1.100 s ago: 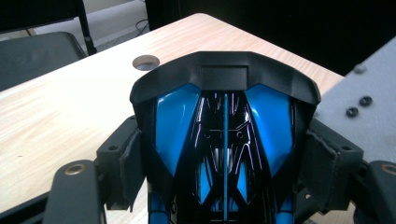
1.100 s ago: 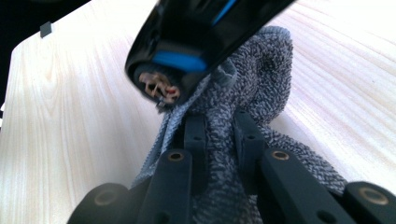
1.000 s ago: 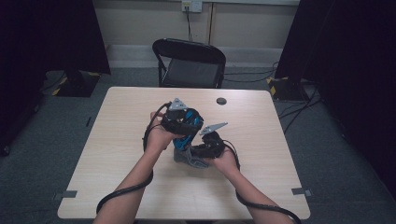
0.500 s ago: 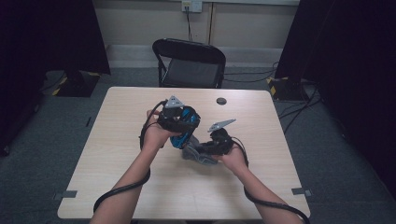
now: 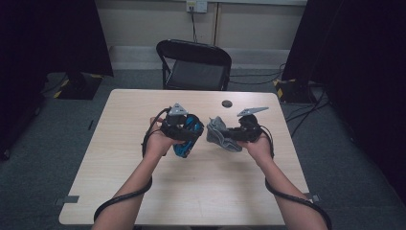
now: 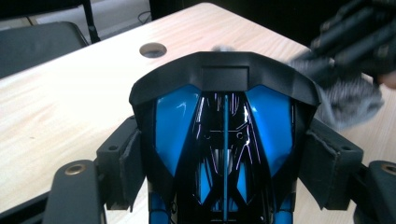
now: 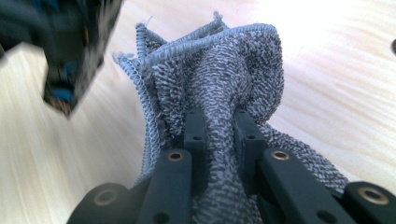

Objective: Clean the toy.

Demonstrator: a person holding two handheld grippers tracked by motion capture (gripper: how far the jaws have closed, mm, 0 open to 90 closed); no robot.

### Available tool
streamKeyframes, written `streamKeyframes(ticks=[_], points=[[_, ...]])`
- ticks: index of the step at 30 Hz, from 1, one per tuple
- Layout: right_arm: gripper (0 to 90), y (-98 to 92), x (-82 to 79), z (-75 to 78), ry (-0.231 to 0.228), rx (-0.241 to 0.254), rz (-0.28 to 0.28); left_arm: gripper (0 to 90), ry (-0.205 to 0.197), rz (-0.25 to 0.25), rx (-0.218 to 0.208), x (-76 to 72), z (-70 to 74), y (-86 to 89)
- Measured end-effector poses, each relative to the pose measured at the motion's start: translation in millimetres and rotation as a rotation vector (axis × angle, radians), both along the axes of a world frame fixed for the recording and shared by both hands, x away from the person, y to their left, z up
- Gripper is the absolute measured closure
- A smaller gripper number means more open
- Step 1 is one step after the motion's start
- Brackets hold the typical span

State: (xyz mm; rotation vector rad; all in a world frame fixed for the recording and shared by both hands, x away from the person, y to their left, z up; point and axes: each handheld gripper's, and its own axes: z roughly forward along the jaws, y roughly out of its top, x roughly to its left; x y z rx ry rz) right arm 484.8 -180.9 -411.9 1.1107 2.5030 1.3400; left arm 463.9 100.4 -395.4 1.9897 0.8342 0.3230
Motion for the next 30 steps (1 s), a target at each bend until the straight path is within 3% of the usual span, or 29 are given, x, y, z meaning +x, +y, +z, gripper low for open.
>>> streamKeyframes(ticks=[6,17,30], points=[[79.3,-3.7,4.3,8.1,-0.010,0.023,-0.024,25.4,0.012,-0.018,0.004,-3.1,-6.9,-3.8],[79.3,9.1,8.8,24.1,-0.045,0.034,-0.018,25.4,0.024,-0.048,0.019,-6.3,-16.2,-16.3],[79.3,28.1,6.8,20.9,-0.035,0.052,0.021,25.4,0.008,-0.075,0.013,-8.7,-9.0,-27.9]])
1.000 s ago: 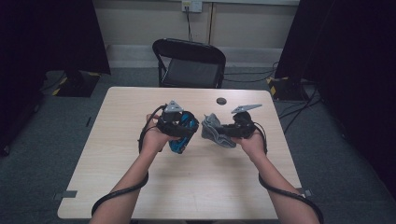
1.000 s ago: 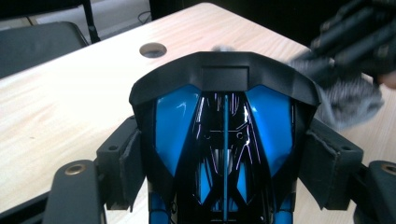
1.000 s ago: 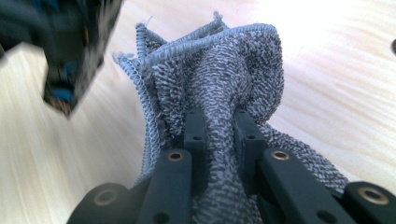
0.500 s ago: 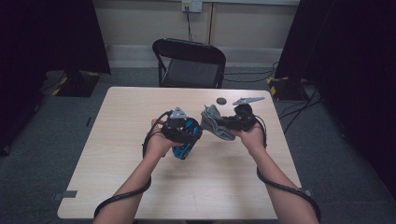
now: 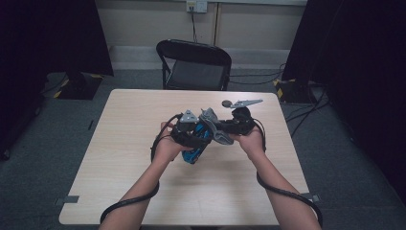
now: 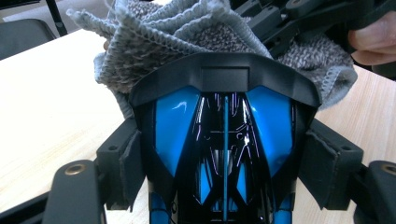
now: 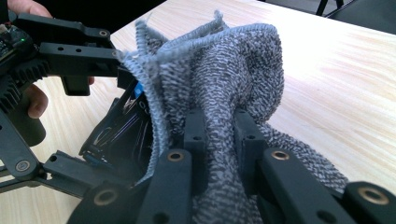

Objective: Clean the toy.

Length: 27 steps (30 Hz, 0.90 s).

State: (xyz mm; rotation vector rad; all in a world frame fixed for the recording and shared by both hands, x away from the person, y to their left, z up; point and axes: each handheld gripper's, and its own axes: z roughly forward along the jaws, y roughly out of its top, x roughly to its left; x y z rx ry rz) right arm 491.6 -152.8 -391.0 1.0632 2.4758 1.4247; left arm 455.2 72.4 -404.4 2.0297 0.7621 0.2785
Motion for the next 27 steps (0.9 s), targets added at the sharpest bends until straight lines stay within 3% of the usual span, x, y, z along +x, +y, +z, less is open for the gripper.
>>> streamKeyframes(ticks=[27], points=[[79.3,7.5,-2.9,-9.7,0.007,-0.017,0.010,25.4,-0.004,0.000,0.018,-0.4,1.6,0.3]])
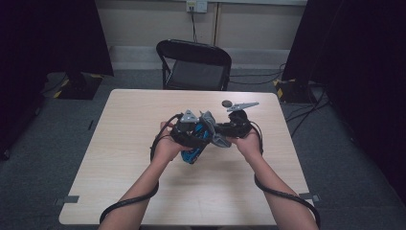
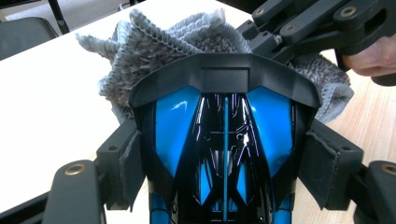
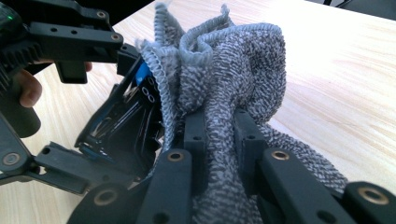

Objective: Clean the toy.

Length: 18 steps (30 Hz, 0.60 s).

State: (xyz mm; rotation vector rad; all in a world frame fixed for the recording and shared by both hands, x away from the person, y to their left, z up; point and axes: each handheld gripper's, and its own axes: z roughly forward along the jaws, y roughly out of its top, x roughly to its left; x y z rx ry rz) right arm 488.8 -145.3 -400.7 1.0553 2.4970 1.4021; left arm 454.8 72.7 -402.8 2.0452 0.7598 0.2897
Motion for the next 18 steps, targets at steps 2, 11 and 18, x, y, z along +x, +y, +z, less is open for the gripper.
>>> streamKeyframes(ticks=[2,11,18], points=[[79.3,0.6,-0.4,-1.6,0.004,-0.006,0.000,25.4,-0.005,0.001,-0.008,0.1,1.5,-0.2],[79.3,3.6,-3.2,-8.6,0.020,0.007,0.013,25.3,-0.005,-0.005,-0.006,1.9,4.2,-1.4],[79.3,2.6,-5.4,-15.2,0.036,0.029,0.015,25.3,-0.006,-0.006,-0.008,3.3,6.1,-3.9]])
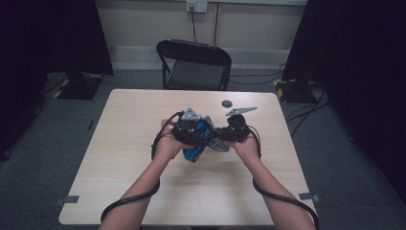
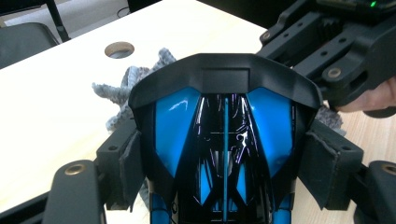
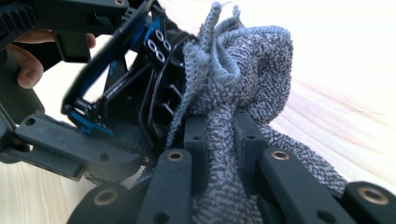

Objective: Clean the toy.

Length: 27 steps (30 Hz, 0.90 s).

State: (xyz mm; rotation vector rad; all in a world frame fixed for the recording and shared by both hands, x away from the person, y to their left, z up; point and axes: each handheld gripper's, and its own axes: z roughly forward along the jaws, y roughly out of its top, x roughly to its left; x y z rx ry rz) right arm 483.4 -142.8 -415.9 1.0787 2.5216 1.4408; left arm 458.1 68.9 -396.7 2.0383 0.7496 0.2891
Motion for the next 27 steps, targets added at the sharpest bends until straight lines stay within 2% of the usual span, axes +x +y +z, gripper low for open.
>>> streamKeyframes(ticks=[11,17,27], points=[[79.2,3.9,-5.7,-8.5,0.016,0.012,0.018,25.3,-0.008,0.009,-0.021,2.2,4.4,-0.4],[79.2,11.6,-11.9,-21.4,0.035,0.013,0.047,25.3,-0.007,0.022,-0.031,4.2,4.9,0.7],[79.3,18.8,-18.5,-37.4,0.076,0.045,0.066,25.3,-0.009,0.037,-0.033,7.0,5.7,4.4]])
